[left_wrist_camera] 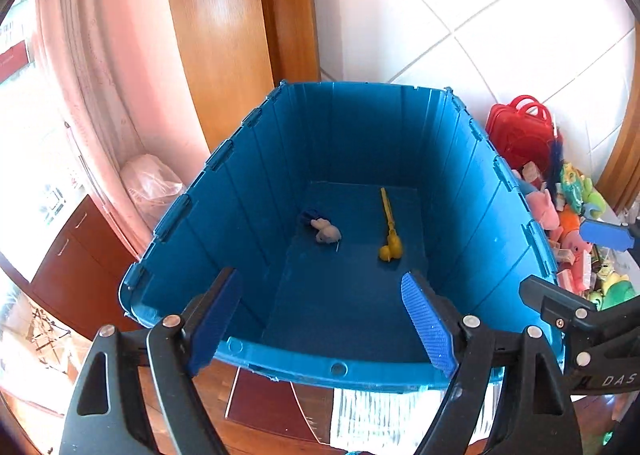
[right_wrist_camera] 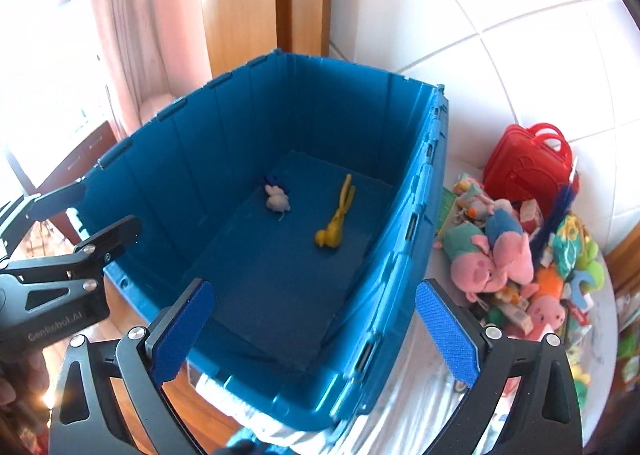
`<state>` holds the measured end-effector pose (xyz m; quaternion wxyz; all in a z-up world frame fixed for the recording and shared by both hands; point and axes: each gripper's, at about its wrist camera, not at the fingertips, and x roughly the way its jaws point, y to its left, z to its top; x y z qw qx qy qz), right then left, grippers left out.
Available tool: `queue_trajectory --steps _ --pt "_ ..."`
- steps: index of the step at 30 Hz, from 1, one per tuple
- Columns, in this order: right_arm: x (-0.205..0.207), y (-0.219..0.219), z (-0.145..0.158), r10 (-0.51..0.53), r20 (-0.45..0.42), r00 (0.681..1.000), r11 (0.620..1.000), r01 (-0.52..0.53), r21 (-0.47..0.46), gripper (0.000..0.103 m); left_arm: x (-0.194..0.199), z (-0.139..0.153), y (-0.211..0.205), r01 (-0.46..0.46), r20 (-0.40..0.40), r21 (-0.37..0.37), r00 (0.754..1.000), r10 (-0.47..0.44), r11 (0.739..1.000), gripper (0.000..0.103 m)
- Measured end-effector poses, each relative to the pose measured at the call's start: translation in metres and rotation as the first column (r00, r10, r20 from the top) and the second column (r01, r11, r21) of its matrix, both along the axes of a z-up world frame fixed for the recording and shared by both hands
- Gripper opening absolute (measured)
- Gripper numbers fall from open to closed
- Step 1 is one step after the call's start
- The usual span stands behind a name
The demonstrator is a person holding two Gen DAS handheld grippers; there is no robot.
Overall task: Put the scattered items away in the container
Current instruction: 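Raise both tools out of the crate and move back to the pile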
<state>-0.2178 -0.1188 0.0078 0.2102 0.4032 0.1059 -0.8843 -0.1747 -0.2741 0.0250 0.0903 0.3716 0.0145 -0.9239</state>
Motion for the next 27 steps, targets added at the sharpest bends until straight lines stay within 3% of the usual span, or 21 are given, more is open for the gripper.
queue_trajectory --steps 8,14,21,27 --pt "0.038 0.012 -0.004 -0.081 -0.049 0.995 0.996 0.079 -0.053 0.103 0.031 0.004 -0.013 0.017 -0.126 -0.028 0.992 -0.020 0.999 0.082" --pt "0.060 0.030 -0.011 -0.169 -0.081 0.982 0.985 0.166 -0.044 0.103 0.038 -0.003 -0.001 0.060 -0.149 -0.011 0.987 -0.061 0.998 0.082" --pt "0.082 0.092 -0.021 -0.275 -0.107 0.955 0.961 0.270 -0.061 0.103 0.040 -0.008 0.051 0.123 -0.188 -0.006 0.975 -0.122 0.992 0.082" --pt "0.096 0.186 -0.033 -0.376 -0.095 0.922 0.926 0.368 -0.086 0.103 0.045 -0.009 0.131 0.196 -0.232 0.002 0.954 -0.191 0.981 0.082"
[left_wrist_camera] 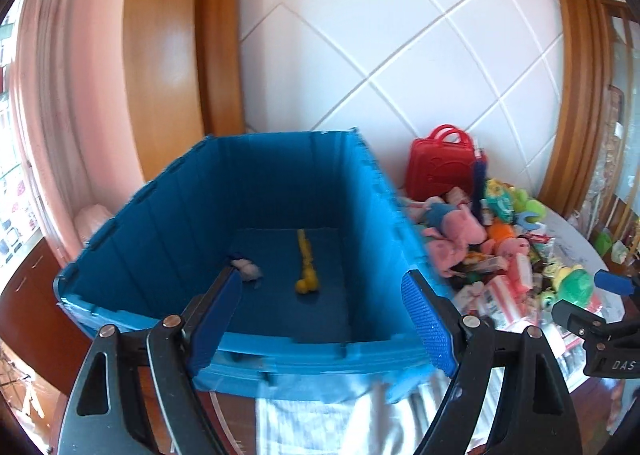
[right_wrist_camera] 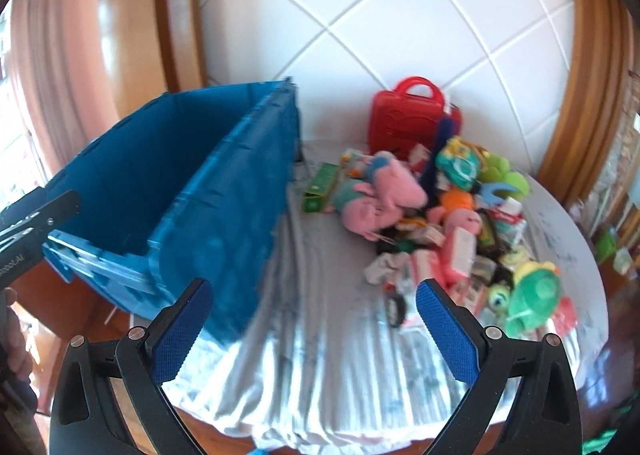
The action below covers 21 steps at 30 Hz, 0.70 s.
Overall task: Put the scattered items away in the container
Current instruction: 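Raise both tools out of the crate and move back to the pile, then reach the left tool toward a white tissue pack while the right tool approaches a pink tissue pack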
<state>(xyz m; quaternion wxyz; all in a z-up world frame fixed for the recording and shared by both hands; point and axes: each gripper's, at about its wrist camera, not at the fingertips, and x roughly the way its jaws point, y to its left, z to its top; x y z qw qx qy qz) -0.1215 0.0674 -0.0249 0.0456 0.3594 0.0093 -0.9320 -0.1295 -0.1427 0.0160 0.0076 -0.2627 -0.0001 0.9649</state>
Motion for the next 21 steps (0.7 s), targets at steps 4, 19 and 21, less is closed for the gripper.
queue_trajectory --steps 4,19,21 --pt "0.007 0.085 -0.015 -0.058 0.035 0.998 0.998 0.058 -0.010 0.103 -0.001 -0.009 0.068 0.028 0.007 0.022 1.000 -0.028 0.999 0.082" --pt "0.027 0.353 -0.094 -0.322 0.210 0.923 0.943 0.332 -0.015 0.103 -0.040 -0.087 0.279 0.161 0.234 0.023 0.959 -0.162 0.987 0.082" --pt "0.028 0.369 -0.104 -0.353 0.235 0.906 0.930 0.367 -0.020 0.103 -0.045 -0.096 0.296 0.189 0.243 0.024 0.951 -0.189 0.982 0.082"
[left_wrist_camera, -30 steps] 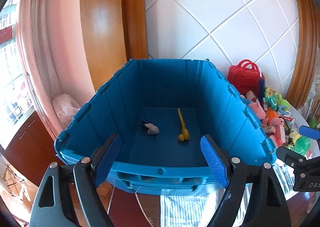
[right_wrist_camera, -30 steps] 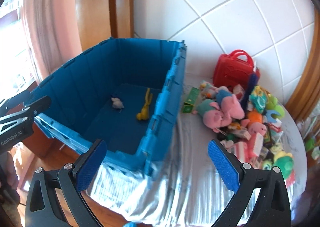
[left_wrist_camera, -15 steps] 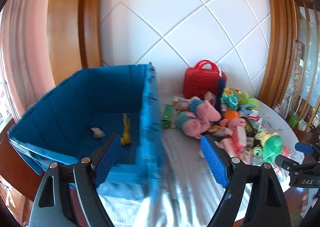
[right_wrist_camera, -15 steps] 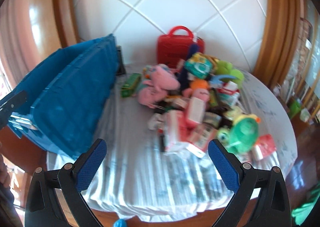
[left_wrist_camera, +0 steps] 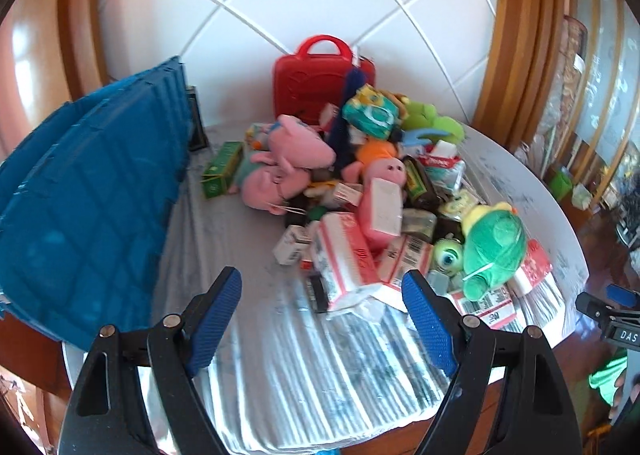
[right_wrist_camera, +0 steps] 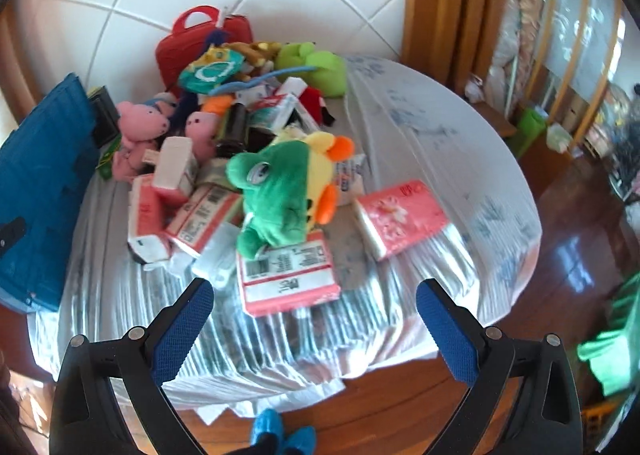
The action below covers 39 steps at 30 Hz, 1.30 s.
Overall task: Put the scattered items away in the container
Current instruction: 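Reach the left tool toward a white tissue pack while the right tool approaches a pink tissue pack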
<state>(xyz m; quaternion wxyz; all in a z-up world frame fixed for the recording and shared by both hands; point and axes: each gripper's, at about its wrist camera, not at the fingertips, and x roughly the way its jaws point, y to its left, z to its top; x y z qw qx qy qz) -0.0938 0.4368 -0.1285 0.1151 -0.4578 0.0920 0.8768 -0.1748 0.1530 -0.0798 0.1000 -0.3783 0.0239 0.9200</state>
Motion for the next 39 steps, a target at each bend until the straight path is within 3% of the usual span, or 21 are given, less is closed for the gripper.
queue_trajectory --steps 5,13,17,20,27,35,39 --pt "-0.002 0.022 -0.010 -0.042 0.021 0.999 0.999 0.042 0.005 0.103 -0.014 -0.020 0.034 0.081 0.023 0.039 0.996 -0.082 0.996 0.082" --pt "-0.012 0.067 -0.033 -0.049 0.073 0.996 0.999 0.048 0.009 0.103 -0.021 -0.063 0.091 0.115 0.119 0.016 0.986 -0.116 0.993 0.082" --pt "-0.034 0.092 -0.060 0.019 0.121 0.992 1.000 -0.019 -0.003 0.103 -0.019 -0.088 0.116 0.059 0.155 0.007 0.986 -0.060 0.998 0.082" --pt "-0.057 0.106 -0.078 0.134 0.133 0.982 0.991 -0.131 -0.032 0.103 -0.013 -0.105 0.136 -0.032 0.174 -0.006 0.984 0.033 0.999 0.082" --pt "-0.095 0.106 -0.103 0.399 0.171 0.901 0.917 -0.398 -0.041 0.103 0.009 -0.150 0.175 -0.184 0.280 -0.055 0.940 0.192 0.981 0.082" --pt "-0.109 0.090 -0.128 0.485 0.210 0.849 0.864 -0.502 0.034 0.103 0.014 -0.188 0.184 -0.220 0.369 -0.105 0.897 0.243 0.970 0.082" --pt "-0.108 0.075 -0.144 0.502 0.239 0.831 0.845 -0.530 0.067 0.103 0.005 -0.202 0.180 -0.229 0.368 -0.143 0.891 0.266 0.963 0.082"
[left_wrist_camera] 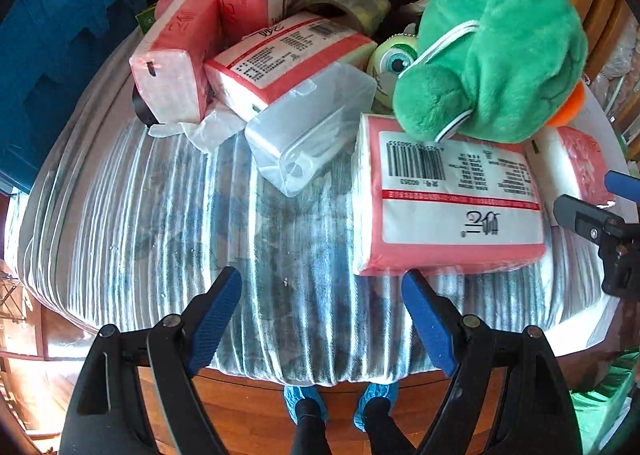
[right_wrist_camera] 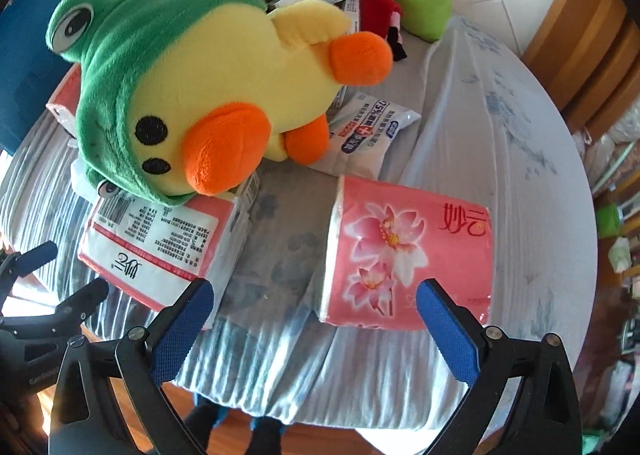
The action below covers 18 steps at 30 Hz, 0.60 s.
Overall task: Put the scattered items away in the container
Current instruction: 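Reach the left tool toward a white tissue pack while the right tool approaches a pink tissue pack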
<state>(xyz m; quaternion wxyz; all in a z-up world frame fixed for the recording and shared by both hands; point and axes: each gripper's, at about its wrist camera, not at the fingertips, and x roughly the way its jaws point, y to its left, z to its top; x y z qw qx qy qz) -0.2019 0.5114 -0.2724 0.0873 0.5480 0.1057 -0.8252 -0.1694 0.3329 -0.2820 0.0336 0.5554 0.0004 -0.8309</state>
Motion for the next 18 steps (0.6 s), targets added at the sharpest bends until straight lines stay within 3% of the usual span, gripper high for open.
queue_trajectory --steps 3,5,10,14,18 --pt "0.005 -0.014 -0.011 0.014 0.025 1.000 1.000 -0.014 0.003 0.103 -0.012 0.002 -0.013 -0.039 -0.030 -0.053 0.999 0.038 0.998 0.082" --pt "0.010 -0.026 -0.013 0.027 0.023 0.999 1.000 -0.027 0.004 0.103 -0.022 0.005 -0.025 -0.067 -0.048 -0.050 0.997 0.064 0.997 0.082" --pt "0.021 -0.058 -0.015 0.049 0.046 0.998 0.994 -0.044 -0.099 0.103 -0.047 0.011 -0.044 -0.074 -0.058 -0.093 0.996 0.069 0.993 0.082" --pt "0.031 -0.065 -0.013 0.040 0.059 0.997 0.984 -0.030 -0.174 0.103 -0.039 0.029 -0.054 -0.073 -0.064 -0.020 0.995 0.071 0.997 0.082" --pt "0.042 -0.035 0.007 -0.056 0.026 0.998 0.979 0.060 -0.192 0.103 -0.017 0.052 -0.047 -0.068 -0.071 0.104 0.995 0.076 0.992 0.082"
